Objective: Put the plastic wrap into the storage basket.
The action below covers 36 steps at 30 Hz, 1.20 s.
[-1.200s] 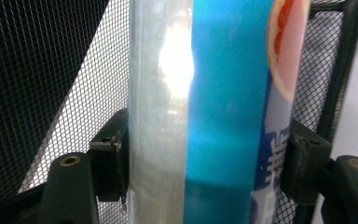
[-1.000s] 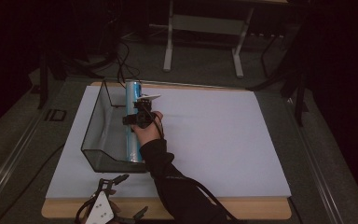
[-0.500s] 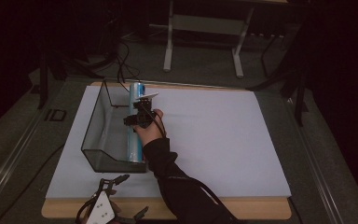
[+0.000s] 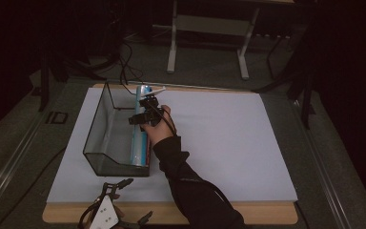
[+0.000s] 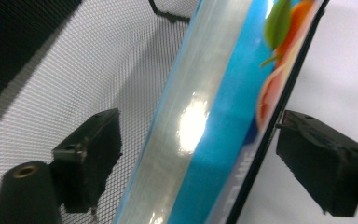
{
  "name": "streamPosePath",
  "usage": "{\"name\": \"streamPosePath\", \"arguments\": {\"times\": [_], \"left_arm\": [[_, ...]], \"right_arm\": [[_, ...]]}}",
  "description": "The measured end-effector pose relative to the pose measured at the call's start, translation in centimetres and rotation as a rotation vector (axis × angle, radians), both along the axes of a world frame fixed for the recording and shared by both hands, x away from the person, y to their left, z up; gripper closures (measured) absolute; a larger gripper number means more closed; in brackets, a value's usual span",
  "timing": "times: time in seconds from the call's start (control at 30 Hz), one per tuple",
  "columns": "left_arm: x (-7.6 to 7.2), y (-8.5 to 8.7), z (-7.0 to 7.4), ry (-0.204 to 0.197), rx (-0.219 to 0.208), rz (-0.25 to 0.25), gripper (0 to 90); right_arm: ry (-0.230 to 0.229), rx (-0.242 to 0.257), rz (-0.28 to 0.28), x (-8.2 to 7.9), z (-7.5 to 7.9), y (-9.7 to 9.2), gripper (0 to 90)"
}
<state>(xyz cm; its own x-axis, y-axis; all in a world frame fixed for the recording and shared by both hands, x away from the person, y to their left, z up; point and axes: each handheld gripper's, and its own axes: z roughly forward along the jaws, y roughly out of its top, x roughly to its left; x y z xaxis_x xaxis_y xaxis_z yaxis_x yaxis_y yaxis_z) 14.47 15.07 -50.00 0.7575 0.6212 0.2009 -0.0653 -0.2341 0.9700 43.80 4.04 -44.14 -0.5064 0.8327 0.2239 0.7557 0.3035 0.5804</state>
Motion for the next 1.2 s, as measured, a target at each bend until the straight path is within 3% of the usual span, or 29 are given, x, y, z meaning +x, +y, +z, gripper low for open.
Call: {"name": "streamPosePath", "arguments": {"times": [0.1,0.37,0.53,0.6,1.0,1.2], "left_arm": [[-0.1,0.0,0.0,-0.010,0.002,0.013,0.5],[0.1,-0.3,-0.2,0.013,0.014,0.000,0.5],[0.1,-0.3,-0.2,0.017,0.019,-0.003,0.4],[0.1,-0.3,-0.3,0.019,0.021,-0.003,0.5],[0.1,-0.4,-0.4,0.021,0.028,-0.001,0.4],[0.2,-0.5,-0.4,0.023,0.033,-0.001,0.4]], "right_arm": [[-0.006,0.000,0.025,0.0,0.5,-0.8,11.6],[-0.066,-0.005,0.062,-0.6,1.6,-2.7,13.6],[-0.081,-0.003,0.072,-1.0,2.3,-4.2,13.6],[-0.063,0.038,0.075,-1.1,2.4,-5.2,13.7],[-0.149,-0.020,0.071,-2.4,3.1,-11.3,13.9],[-0.162,-0.035,0.065,-3.3,3.1,-14.4,14.0]]}}
